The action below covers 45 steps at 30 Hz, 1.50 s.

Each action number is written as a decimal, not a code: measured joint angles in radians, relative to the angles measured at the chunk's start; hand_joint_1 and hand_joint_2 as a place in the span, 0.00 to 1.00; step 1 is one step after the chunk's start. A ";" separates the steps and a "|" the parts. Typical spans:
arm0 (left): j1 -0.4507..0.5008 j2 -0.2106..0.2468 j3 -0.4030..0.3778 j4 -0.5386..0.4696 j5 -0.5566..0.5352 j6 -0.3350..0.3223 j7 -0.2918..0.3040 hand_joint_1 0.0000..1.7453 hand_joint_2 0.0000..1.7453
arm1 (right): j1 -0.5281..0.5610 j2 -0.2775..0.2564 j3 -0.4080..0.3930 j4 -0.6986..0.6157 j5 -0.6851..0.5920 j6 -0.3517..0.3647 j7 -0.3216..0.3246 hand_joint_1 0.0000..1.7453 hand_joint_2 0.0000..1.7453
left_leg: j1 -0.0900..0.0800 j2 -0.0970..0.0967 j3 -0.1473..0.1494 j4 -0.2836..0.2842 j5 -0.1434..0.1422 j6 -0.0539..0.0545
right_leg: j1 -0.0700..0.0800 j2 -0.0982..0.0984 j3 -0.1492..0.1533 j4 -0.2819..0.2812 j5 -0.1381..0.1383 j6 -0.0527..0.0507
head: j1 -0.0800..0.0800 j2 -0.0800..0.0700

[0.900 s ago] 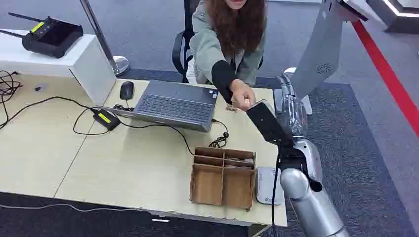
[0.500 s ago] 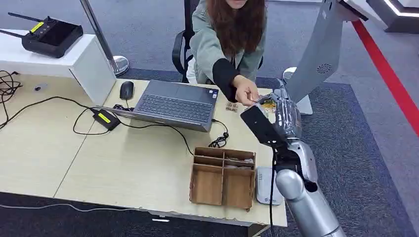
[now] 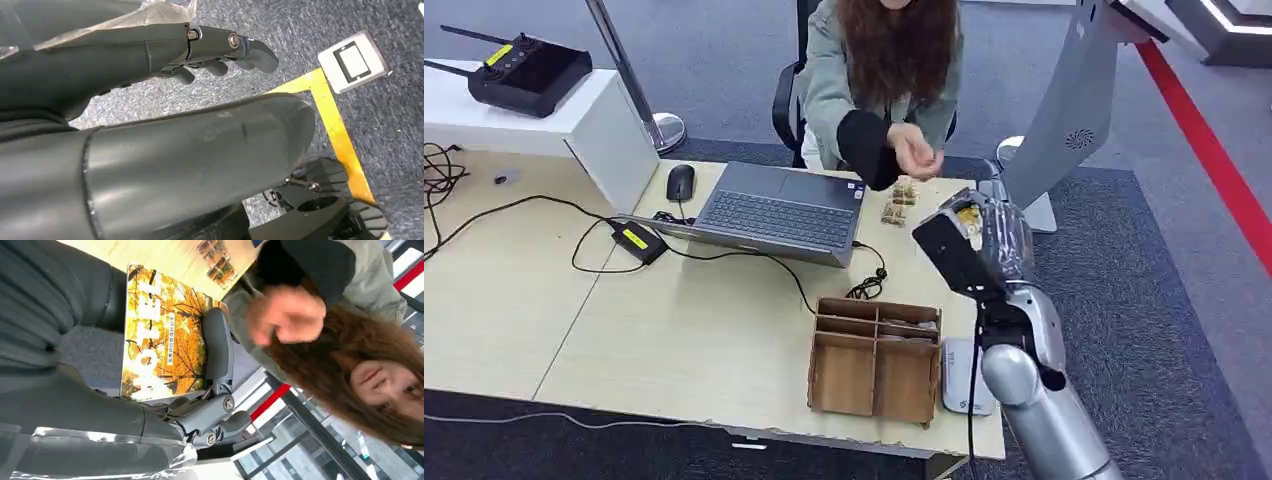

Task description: Pass the card to the sensor for recognition and then transmit it.

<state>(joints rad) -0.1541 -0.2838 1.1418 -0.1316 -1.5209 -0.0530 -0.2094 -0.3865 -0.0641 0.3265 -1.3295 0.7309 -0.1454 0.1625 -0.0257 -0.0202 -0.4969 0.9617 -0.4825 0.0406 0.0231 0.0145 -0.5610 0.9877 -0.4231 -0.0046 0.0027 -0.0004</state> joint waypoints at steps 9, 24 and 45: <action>0.002 0.000 0.004 0.000 0.011 0.008 0.000 0.00 0.00 | 0.082 -0.032 -0.011 -0.165 -0.104 -0.027 -0.008 1.00 1.00 | 0.000 0.001 0.000 0.000 0.000 0.000 | 0.000 0.001 0.000 0.000 0.000 0.000 | 0.000 0.000; 0.002 0.001 0.039 0.000 0.093 0.016 -0.016 0.00 0.00 | 0.345 -0.088 -0.105 -0.304 -0.094 -0.029 -0.086 1.00 1.00 | 0.000 0.000 0.000 0.000 -0.002 0.001 | 0.000 0.000 0.000 -0.001 -0.001 0.000 | 0.000 0.000; -0.004 0.001 0.099 0.000 0.114 0.026 -0.016 0.00 0.00 | 0.416 -0.035 -0.262 0.201 -0.198 -0.170 -0.302 1.00 1.00 | 0.000 0.001 0.000 0.000 -0.002 0.001 | 0.000 0.001 0.000 -0.001 -0.002 0.000 | 0.000 0.000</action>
<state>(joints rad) -0.1583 -0.2831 1.2405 -0.1316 -1.4065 -0.0271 -0.2251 0.0293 -0.0992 0.0641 -1.1284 0.5333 -0.3155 -0.1392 -0.0258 -0.0195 -0.4971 0.9616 -0.4843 0.0413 0.0231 0.0151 -0.5613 0.9871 -0.4246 -0.0046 0.0027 -0.0004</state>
